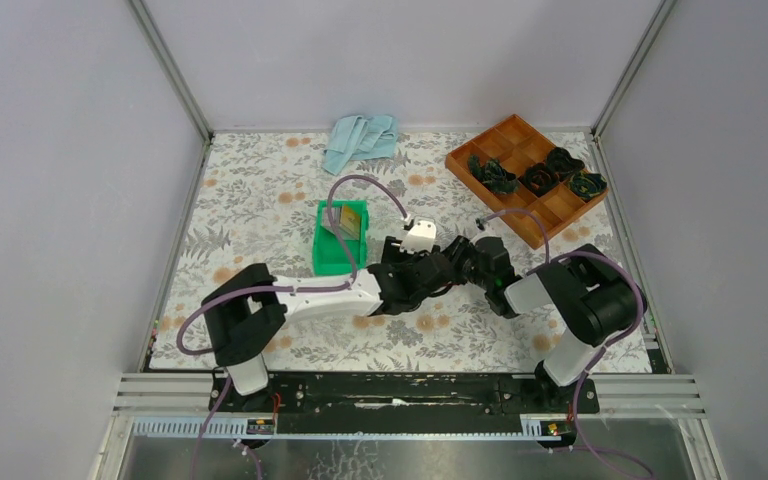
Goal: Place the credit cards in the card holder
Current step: Open the card holder at the center of the board.
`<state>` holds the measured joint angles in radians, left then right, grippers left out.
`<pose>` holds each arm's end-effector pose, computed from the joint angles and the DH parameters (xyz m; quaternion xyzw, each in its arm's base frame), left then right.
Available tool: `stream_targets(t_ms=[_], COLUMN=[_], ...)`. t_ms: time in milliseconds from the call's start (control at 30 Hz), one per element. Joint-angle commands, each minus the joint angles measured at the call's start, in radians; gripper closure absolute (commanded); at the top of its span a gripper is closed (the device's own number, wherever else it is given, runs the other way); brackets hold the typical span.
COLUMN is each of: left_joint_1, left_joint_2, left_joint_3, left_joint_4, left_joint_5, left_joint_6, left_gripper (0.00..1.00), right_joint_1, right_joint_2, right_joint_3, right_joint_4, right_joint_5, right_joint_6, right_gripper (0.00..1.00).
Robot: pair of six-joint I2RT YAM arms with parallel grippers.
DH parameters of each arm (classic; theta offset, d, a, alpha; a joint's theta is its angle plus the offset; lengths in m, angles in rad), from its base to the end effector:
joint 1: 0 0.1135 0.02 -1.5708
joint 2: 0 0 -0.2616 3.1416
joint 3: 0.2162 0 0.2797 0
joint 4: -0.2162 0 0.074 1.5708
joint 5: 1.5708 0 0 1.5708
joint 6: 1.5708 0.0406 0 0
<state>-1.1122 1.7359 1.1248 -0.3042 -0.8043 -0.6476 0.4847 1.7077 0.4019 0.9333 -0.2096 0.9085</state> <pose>0.1960 -0.3309 0.1829 0.0780 0.8768 0.0078 0.4743 0.2536 0.1431 0.0833 0.1151 0.8153 0.4261 0.3748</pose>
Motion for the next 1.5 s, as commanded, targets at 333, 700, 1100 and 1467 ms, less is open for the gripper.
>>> stream_targets(t_ms=[333, 700, 1100, 1467], left_joint_1=[0.048, 0.065, 0.076, 0.08], left_joint_2=[0.063, 0.103, 0.146, 0.14], left_joint_3=[-0.067, -0.078, -0.065, -0.089], left_joint_4=[0.181, 0.238, 0.265, 0.262], left_joint_5=[0.036, 0.044, 0.072, 0.074], left_joint_6=[0.046, 0.058, 0.06, 0.044], left_gripper=[0.31, 0.32, 0.32, 0.32], right_joint_1=[0.009, 0.008, 0.009, 0.007], right_joint_2=[-0.04, -0.086, -0.109, -0.271], right_joint_3=[-0.025, -0.025, -0.025, 0.015], right_joint_4=[-0.092, -0.115, -0.137, -0.347], right_joint_5=[0.053, 0.053, 0.059, 0.178], right_joint_6=[-0.044, -0.049, -0.059, -0.161], right_gripper=[0.64, 0.64, 0.64, 0.62])
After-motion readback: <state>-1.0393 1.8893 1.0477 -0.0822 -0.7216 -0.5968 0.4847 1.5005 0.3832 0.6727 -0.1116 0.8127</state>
